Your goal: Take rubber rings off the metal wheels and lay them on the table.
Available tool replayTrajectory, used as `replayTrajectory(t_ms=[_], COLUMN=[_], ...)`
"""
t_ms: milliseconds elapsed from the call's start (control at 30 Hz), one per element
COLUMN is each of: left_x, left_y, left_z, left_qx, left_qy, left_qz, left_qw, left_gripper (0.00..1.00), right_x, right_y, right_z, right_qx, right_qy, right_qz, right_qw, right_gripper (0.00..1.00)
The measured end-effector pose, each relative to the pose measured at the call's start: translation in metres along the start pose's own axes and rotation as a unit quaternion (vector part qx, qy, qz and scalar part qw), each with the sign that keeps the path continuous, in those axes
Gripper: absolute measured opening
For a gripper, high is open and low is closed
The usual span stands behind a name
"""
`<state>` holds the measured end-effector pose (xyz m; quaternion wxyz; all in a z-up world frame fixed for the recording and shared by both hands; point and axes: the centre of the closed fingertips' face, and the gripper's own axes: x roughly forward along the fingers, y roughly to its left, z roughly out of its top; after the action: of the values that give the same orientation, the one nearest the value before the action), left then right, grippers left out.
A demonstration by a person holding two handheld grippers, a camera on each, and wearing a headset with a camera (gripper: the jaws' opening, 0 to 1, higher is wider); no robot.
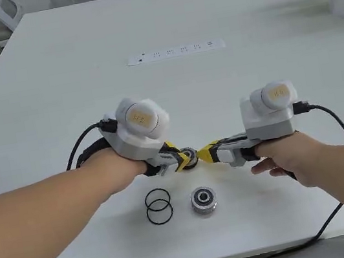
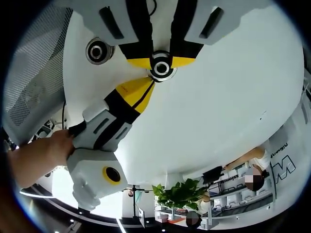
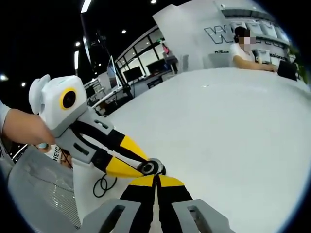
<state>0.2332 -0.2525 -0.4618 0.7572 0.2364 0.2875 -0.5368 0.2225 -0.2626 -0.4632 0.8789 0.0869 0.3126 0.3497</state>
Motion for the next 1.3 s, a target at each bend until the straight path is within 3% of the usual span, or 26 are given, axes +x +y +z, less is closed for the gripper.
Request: replayTrajectory(t_ms=[300, 700, 1300], left_x=[0.0004, 0.0003, -0.0001], left_y=[-0.0043, -0.0042, -0.0066], left_z=[0.0007, 0.0001, -0.0002], left_qx=[0.010, 0.018, 0.024], left_qy=[0.003, 0.001, 0.001], left_qz=[-0.007, -0.007, -0.008], left_qw=[0.9999, 0.9998, 0.9997], left_gripper=[0.07, 0.07, 0.06], right_x=[0.0007, 0.0004, -0.0024], right_y=[-0.0004, 0.0005, 0.0066], right_z=[-0.0002, 0.0012, 0.0011], right_qx=[-0.002, 0.028, 0.040], right_qy=[0.000, -0.006, -0.006], right_qz=[0.004, 0.013, 0.030], right_qw=[1.0000, 0.9995, 0.9988], right_gripper=[0.00, 0.00, 0.00])
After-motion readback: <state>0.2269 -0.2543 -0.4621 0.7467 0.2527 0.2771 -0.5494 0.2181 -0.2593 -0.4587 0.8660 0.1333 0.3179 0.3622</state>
